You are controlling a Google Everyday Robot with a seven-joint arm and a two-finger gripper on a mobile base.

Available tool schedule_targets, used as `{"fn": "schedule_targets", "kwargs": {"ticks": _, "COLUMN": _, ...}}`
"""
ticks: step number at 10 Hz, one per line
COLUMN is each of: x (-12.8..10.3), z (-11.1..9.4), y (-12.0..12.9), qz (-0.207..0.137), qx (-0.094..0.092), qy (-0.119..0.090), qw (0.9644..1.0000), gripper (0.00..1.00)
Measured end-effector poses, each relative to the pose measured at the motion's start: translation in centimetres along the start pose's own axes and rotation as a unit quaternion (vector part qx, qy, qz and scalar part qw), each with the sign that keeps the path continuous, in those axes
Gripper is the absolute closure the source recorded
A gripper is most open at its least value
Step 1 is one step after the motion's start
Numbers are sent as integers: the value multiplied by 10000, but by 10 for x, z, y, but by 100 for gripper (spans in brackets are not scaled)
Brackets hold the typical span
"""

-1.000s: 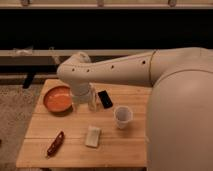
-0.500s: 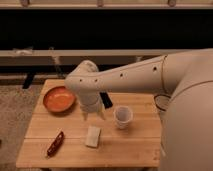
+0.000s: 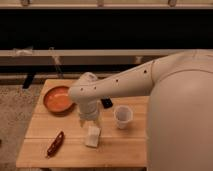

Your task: Wipe the white sponge on the table

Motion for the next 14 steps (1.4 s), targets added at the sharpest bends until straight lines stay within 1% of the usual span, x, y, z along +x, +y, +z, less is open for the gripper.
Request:
{"fn": "schedule_targets", "kwargs": {"ticks": 1, "x": -2, "z": 9, "y": 3, "qz": 59, "qx": -85, "qy": -3, "qw": 9999, "gripper": 35}}
{"fn": "schedule_targets", "kwargs": {"ticks": 2, "x": -2, "z": 18, "y": 9, "qz": 36, "qx": -143, "qy": -33, "qw": 9999, "gripper": 35}}
{"fn": "schedule_targets", "kwargs": {"ticks": 3, "x": -2, "z": 23, "y": 10, "qz": 38, "qx": -166, "qy": -48, "qw": 9998, "gripper": 35}}
{"fn": "schedule_targets", "kwargs": {"ticks": 4, "x": -3, "z": 34, "y": 6, "qz": 94, "qx": -188, "qy": -53, "qw": 9998, "gripper": 35}}
{"fn": "schedule_targets", "kwargs": {"ticks": 6, "x": -4, "z": 48, "y": 2, "qz": 171, "qx": -196, "qy": -50, "qw": 9996, "gripper": 35}}
{"fn": "schedule_targets", "kwargs": {"ticks": 8, "x": -5, "z": 57, "y": -2, "qz": 214, "qx": -198, "qy": -14, "qw": 9996, "gripper": 35}}
{"fn": "schedule_targets", "kwargs": {"ticks": 11, "x": -7, "z": 66, "y": -1, "qz": 166, "qx": -229, "qy": 47, "qw": 9996, "gripper": 35}}
{"fn": "schedule_targets", "kwargs": {"ticks": 14, "x": -11, "z": 76, "y": -1, "qz": 101, "qx": -311, "qy": 98, "qw": 9994, "gripper": 35}}
